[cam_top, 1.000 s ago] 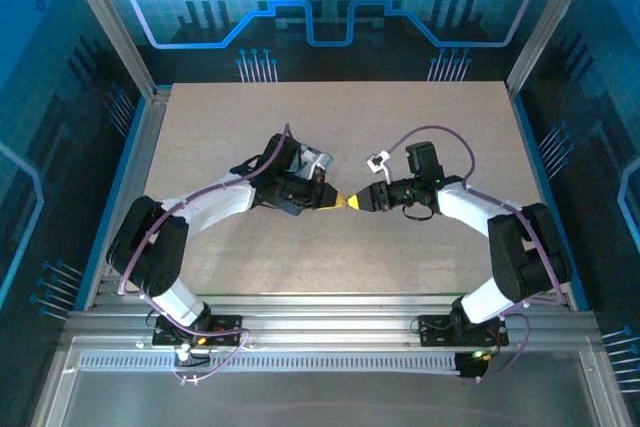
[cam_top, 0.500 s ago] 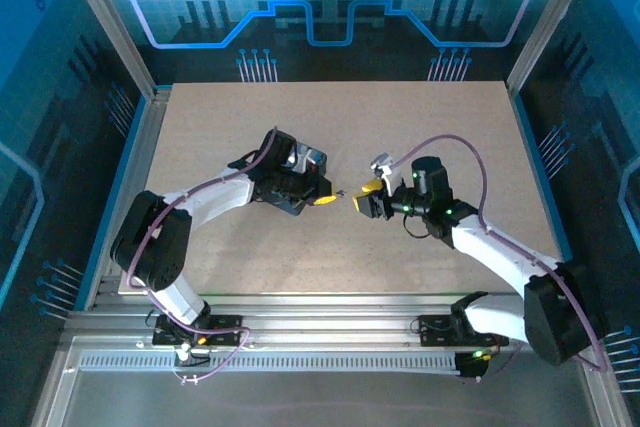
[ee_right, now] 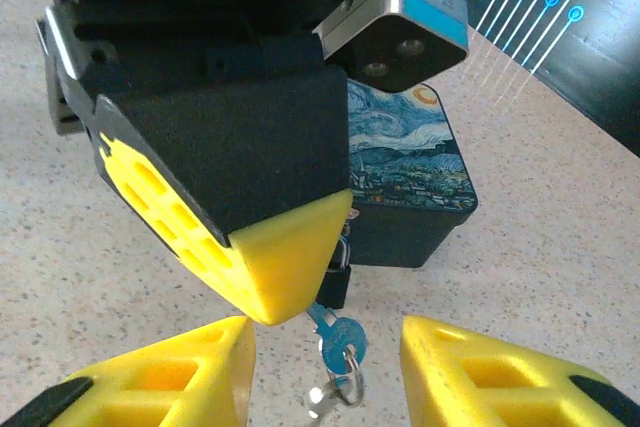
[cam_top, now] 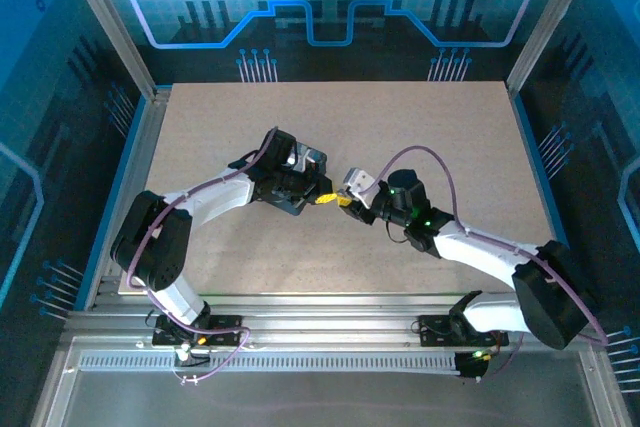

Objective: Unlock a padlock with a key

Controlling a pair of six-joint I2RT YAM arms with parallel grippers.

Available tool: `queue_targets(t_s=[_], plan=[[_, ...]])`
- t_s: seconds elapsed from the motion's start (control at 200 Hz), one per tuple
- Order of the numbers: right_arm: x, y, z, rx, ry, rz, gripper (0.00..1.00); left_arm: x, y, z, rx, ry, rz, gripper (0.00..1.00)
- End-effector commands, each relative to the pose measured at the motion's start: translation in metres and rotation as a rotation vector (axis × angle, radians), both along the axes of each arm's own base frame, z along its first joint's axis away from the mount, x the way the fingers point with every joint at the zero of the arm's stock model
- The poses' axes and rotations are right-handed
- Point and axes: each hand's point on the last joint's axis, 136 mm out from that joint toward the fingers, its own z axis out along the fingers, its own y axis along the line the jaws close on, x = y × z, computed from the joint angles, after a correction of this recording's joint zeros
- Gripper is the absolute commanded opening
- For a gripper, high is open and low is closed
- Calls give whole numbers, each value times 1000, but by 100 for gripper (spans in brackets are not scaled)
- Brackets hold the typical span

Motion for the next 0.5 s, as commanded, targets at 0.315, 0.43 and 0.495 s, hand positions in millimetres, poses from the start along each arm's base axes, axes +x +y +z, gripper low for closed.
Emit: queue_targets(t_s=[0.315,0.43,0.495], plan=[[18,7,1,-90,-132,-5,38,-9,-4,26,-74,7,-36,0],[20,8,-1,-118,-135,1,33,-11,-6,30,-94,3,-46,0],[22,8,0,-118,-144,-4,30,-12,-7,32,-103,2,-52,0]])
